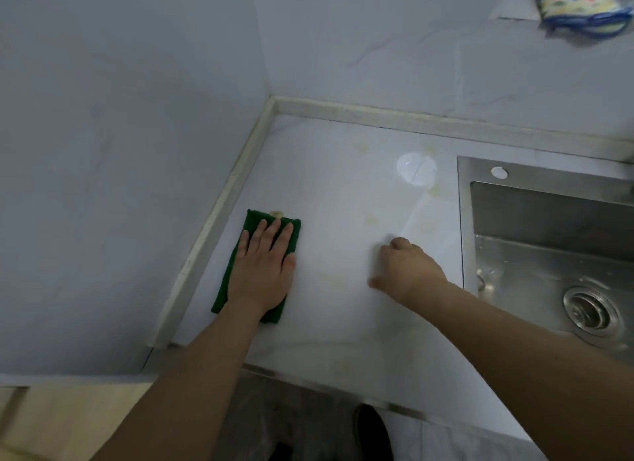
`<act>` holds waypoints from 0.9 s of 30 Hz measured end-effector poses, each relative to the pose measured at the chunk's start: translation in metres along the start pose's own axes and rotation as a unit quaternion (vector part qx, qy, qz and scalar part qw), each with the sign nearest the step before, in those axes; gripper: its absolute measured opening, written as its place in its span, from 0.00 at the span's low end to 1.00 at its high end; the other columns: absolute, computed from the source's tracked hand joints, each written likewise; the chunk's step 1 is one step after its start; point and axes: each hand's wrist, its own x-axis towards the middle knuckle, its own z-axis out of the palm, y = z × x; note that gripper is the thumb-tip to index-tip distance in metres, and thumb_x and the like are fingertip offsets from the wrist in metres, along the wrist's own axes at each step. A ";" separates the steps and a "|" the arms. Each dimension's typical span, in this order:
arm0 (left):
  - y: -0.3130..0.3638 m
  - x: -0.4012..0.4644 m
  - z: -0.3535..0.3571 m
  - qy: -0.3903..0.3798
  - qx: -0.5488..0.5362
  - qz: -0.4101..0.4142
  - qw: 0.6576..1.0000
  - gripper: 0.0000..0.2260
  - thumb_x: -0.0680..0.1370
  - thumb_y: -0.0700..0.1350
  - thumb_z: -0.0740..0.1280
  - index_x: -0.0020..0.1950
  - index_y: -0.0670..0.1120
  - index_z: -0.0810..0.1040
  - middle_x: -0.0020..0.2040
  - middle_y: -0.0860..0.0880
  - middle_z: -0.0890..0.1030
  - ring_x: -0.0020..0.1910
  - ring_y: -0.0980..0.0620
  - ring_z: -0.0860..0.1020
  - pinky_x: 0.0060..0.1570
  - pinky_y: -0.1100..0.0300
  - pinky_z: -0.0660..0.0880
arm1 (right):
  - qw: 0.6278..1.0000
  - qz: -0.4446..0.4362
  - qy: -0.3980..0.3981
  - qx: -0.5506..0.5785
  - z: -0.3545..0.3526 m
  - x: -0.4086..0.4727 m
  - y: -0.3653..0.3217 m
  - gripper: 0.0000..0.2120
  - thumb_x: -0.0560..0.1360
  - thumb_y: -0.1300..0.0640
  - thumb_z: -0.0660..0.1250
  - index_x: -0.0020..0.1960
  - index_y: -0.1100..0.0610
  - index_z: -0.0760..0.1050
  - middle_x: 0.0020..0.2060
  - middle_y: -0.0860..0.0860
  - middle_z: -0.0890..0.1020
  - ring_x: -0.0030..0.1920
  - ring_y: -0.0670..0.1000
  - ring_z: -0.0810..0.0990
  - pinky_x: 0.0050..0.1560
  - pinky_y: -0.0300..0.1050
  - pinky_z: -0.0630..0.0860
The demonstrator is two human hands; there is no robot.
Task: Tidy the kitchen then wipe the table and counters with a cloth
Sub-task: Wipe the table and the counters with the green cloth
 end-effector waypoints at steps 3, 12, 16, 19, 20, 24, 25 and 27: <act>-0.004 -0.014 0.002 0.000 0.003 0.007 1.000 0.30 0.78 0.57 0.39 0.80 0.51 0.50 0.80 0.50 0.51 0.78 0.50 0.46 0.75 0.51 0.37 | 1.000 0.007 -0.003 -0.012 0.005 0.001 0.001 0.30 0.75 0.43 0.67 0.71 0.58 0.66 0.73 0.54 0.60 0.70 0.56 0.64 0.66 0.49 0.66; -0.016 -0.063 0.003 0.010 0.002 0.037 0.999 0.29 0.79 0.57 0.42 0.79 0.50 0.54 0.79 0.48 0.56 0.78 0.48 0.50 0.76 0.48 0.42 | 0.999 0.029 0.007 -0.033 0.007 0.004 -0.001 0.28 0.73 0.42 0.69 0.66 0.57 0.72 0.67 0.54 0.66 0.64 0.58 0.70 0.60 0.49 0.69; -0.013 -0.060 0.003 0.011 0.010 0.026 1.000 0.29 0.78 0.57 0.41 0.79 0.51 0.52 0.79 0.48 0.55 0.78 0.49 0.48 0.76 0.47 0.40 | 0.999 0.028 0.009 -0.030 0.008 0.004 0.000 0.27 0.74 0.42 0.68 0.67 0.56 0.71 0.68 0.53 0.64 0.65 0.57 0.68 0.60 0.50 0.70; -0.007 -0.063 0.005 0.004 0.015 0.009 1.000 0.30 0.78 0.58 0.39 0.80 0.51 0.50 0.79 0.48 0.52 0.78 0.48 0.47 0.75 0.48 0.38 | 0.999 0.026 0.007 -0.038 0.009 0.003 -0.001 0.26 0.74 0.42 0.68 0.66 0.56 0.71 0.68 0.54 0.65 0.64 0.57 0.69 0.59 0.49 0.69; -0.002 -0.065 0.006 0.006 0.011 0.001 1.000 0.31 0.78 0.58 0.39 0.80 0.50 0.49 0.80 0.48 0.52 0.78 0.48 0.46 0.75 0.48 0.37 | 0.999 0.025 0.008 -0.042 0.009 0.003 -0.001 0.26 0.74 0.42 0.67 0.66 0.56 0.72 0.67 0.54 0.65 0.64 0.57 0.69 0.58 0.49 0.69; 0.013 -0.072 0.008 0.006 0.000 -0.003 1.000 0.30 0.78 0.58 0.40 0.80 0.49 0.49 0.80 0.47 0.51 0.78 0.47 0.46 0.74 0.48 0.36 | 0.997 0.015 -0.006 -0.071 0.004 0.003 -0.002 0.26 0.74 0.41 0.66 0.65 0.56 0.72 0.66 0.54 0.66 0.62 0.57 0.70 0.58 0.47 0.68; 0.014 -0.072 0.008 0.004 0.002 -0.004 1.000 0.30 0.78 0.58 0.39 0.80 0.50 0.48 0.80 0.47 0.51 0.78 0.47 0.46 0.74 0.48 0.35 | 0.996 0.010 -0.008 -0.083 0.002 0.002 -0.002 0.25 0.74 0.40 0.66 0.64 0.56 0.73 0.65 0.53 0.67 0.62 0.56 0.71 0.58 0.46 0.67; 0.013 -0.069 0.006 0.001 0.007 -0.007 1.000 0.30 0.78 0.58 0.40 0.80 0.50 0.48 0.80 0.48 0.50 0.78 0.48 0.45 0.74 0.48 0.35 | 0.994 -0.002 0.006 -0.109 -0.001 0.003 -0.002 0.21 0.76 0.42 0.64 0.60 0.55 0.75 0.62 0.53 0.72 0.59 0.56 0.73 0.55 0.45 0.66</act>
